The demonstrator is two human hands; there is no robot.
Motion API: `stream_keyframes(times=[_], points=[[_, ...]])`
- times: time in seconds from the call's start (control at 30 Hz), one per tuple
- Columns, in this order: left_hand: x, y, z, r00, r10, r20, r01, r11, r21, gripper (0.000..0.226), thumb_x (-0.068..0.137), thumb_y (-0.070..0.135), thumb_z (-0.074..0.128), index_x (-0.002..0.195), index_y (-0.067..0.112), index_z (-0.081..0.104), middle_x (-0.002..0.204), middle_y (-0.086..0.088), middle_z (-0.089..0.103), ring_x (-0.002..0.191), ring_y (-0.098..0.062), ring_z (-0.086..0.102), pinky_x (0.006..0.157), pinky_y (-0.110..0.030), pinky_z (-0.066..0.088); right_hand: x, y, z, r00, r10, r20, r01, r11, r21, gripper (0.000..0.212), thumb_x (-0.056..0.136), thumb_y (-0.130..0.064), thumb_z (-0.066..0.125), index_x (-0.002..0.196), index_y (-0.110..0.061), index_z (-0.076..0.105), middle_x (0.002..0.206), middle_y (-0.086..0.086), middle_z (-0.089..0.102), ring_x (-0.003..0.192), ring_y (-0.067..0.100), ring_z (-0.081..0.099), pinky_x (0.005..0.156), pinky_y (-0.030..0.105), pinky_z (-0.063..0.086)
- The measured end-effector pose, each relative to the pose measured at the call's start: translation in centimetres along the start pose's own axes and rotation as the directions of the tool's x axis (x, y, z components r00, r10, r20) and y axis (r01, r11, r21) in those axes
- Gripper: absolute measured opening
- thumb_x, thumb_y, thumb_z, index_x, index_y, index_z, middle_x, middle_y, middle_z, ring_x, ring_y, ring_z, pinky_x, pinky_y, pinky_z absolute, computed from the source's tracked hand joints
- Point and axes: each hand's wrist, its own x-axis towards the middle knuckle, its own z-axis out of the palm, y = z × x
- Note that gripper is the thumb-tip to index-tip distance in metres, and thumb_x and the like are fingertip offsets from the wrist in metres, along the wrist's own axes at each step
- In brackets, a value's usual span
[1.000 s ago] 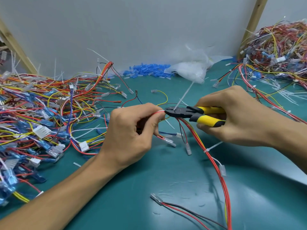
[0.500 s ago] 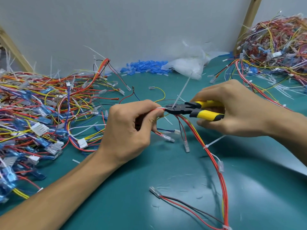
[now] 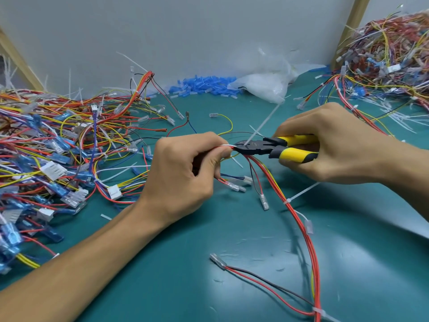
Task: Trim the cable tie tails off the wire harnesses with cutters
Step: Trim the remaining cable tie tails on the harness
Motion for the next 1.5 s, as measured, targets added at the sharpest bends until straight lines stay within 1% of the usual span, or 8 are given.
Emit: stream_keyframes(times=[0.1,0.27,0.5,0.67,0.9,1.1,1.3,1.5], points=[[0.0,0.1,-0.1,1.000,-0.006,-0.002,0.006,1.000,0.002,0.017,0.097,0.004,0.067,0.083,0.011,0.074,0.057,0.007,0.061,0.054,-0.009,0.054,0.055,-0.017,0.039,-0.2,-0.2,0.2,1.000,0.008,-0.001,-0.008,1.000,0.029,0.020,0.082,-0.031,0.058,0.069,-0.017,0.052,0.057,0.004,0.038,0.058,0.022,0.029,0.047,0.037,0.029],[-0.1,0.0,-0.1,0.999,-0.036,-0.002,0.036,0.999,-0.033,0.018,0.098,0.006,0.066,0.082,0.008,0.074,0.057,0.003,0.063,0.054,-0.016,0.059,0.054,-0.032,0.046,-0.2,-0.5,0.2,1.000,0.017,-0.014,-0.017,0.999,0.050,0.021,0.081,-0.030,0.059,0.067,-0.016,0.052,0.056,0.004,0.035,0.059,0.023,0.027,0.048,0.038,0.028],[-0.1,-0.2,-0.3,0.980,-0.159,0.120,0.182,0.958,-0.219,0.035,0.104,0.026,0.055,0.080,0.007,0.071,0.060,-0.004,0.060,0.048,-0.018,0.046,0.048,-0.029,0.035,0.0,-0.3,0.3,0.998,-0.023,-0.057,0.026,0.999,0.036,0.029,0.082,-0.040,0.057,0.073,-0.013,0.059,0.063,0.007,0.050,0.059,0.030,0.043,0.051,0.045,0.044],[0.0,-0.1,-0.4,0.978,-0.157,0.134,0.183,0.961,-0.208,0.026,0.102,0.022,0.059,0.080,0.012,0.069,0.060,-0.002,0.060,0.053,-0.027,0.050,0.052,-0.038,0.038,0.0,-0.3,0.7,0.997,-0.029,-0.076,0.029,1.000,-0.002,0.024,0.081,-0.034,0.068,0.072,-0.015,0.057,0.067,0.000,0.052,0.063,0.027,0.048,0.055,0.045,0.044],[-0.1,-0.3,-0.4,0.975,-0.159,0.155,0.190,0.957,-0.219,0.025,0.100,0.019,0.059,0.078,0.013,0.067,0.060,-0.001,0.060,0.053,-0.019,0.047,0.053,-0.030,0.036,0.0,-0.6,0.9,0.999,0.004,-0.050,-0.005,1.000,-0.006,0.029,0.083,-0.026,0.080,0.072,-0.018,0.054,0.068,-0.005,0.051,0.063,0.017,0.048,0.054,0.040,0.039],[-0.1,-0.5,-0.4,0.966,-0.191,0.175,0.237,0.924,-0.301,0.026,0.101,0.017,0.057,0.080,0.007,0.067,0.061,-0.003,0.061,0.051,-0.009,0.043,0.054,-0.020,0.033,0.1,-1.0,1.1,0.998,0.029,-0.059,-0.026,0.999,0.044,0.028,0.084,-0.023,0.079,0.070,-0.014,0.057,0.064,0.000,0.050,0.059,0.023,0.044,0.053,0.041,0.040],[-0.1,-0.7,-0.3,0.972,-0.199,0.124,0.230,0.904,-0.360,0.023,0.102,0.017,0.058,0.085,0.006,0.068,0.060,-0.006,0.061,0.047,-0.006,0.042,0.050,-0.017,0.033,0.0,-1.8,1.1,0.991,0.124,-0.053,-0.118,0.987,0.105,0.031,0.078,-0.038,0.074,0.068,-0.012,0.061,0.056,0.006,0.040,0.056,0.017,0.026,0.049,0.032,0.024],[0.2,-0.7,-0.3,0.978,-0.206,0.046,0.209,0.915,-0.346,0.016,0.103,0.013,0.061,0.096,0.011,0.075,0.055,-0.004,0.062,0.042,-0.010,0.042,0.045,-0.019,0.035,0.1,-2.3,1.1,0.965,0.260,-0.040,-0.235,0.921,0.311,0.031,0.069,-0.042,0.079,0.076,-0.013,0.071,0.061,0.004,0.056,0.051,0.011,0.037,0.049,0.028,0.036]])
